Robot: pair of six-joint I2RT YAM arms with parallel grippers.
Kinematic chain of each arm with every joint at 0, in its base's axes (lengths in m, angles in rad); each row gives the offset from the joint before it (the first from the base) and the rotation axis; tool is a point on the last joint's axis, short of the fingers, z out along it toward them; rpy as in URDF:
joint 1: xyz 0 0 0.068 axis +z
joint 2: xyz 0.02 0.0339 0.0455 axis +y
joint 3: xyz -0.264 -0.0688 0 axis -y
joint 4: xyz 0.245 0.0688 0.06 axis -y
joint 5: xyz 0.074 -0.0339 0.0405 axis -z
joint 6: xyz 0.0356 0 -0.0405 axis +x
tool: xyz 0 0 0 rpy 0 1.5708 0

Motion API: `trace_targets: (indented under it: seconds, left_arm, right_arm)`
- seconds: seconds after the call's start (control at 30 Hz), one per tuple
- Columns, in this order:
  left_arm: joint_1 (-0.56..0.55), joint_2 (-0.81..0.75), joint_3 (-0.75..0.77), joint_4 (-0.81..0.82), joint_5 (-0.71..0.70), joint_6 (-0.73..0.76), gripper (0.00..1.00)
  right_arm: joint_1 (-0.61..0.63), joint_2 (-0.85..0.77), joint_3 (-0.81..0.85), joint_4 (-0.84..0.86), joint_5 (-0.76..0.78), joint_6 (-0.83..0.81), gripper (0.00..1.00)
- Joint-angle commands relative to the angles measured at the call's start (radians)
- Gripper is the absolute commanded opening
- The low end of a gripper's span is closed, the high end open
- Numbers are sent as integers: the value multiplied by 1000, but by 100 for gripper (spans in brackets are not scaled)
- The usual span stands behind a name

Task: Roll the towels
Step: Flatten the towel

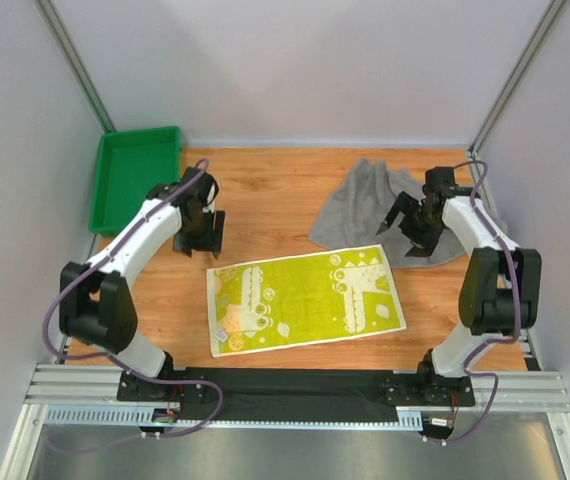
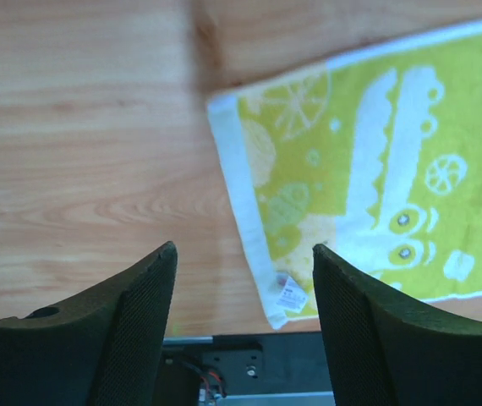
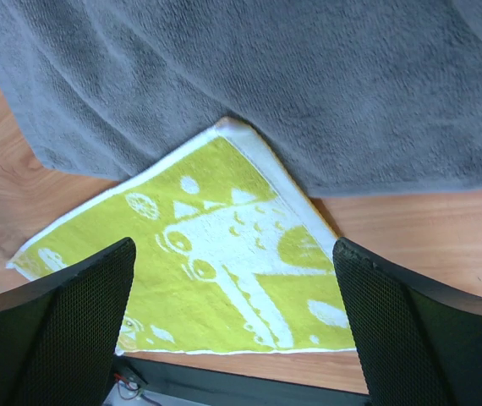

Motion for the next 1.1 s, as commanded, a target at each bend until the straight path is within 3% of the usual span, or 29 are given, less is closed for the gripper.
trace_targets:
  seconds: [0.0,0.13,0.4,0.53,0.77,1.07]
  left_arm:
    - [-81,-123,-122,-4,48,-124,71]
    - [-206,-250,-316,16,47,-299,69]
    - [-262,-612,-527,-55,21,-575,70]
    - [-279,-631,-607,-84,39,-672,66]
    - [-403,-620,-720,-4,31,-819,58]
    - [-451,-593,-769,82,4,-881,52]
  right_arm:
    - [3,-123,-104,-6,43,-27,100]
    - [11,-244,-242,60,3,11,98]
    - [120,-372,-322,59,3,2,97]
    - [148,-375,-313,57,4,7,97]
    - [184,-355,-313,65,6,4,96]
    - [189,-326,-307,60,9,-28,96]
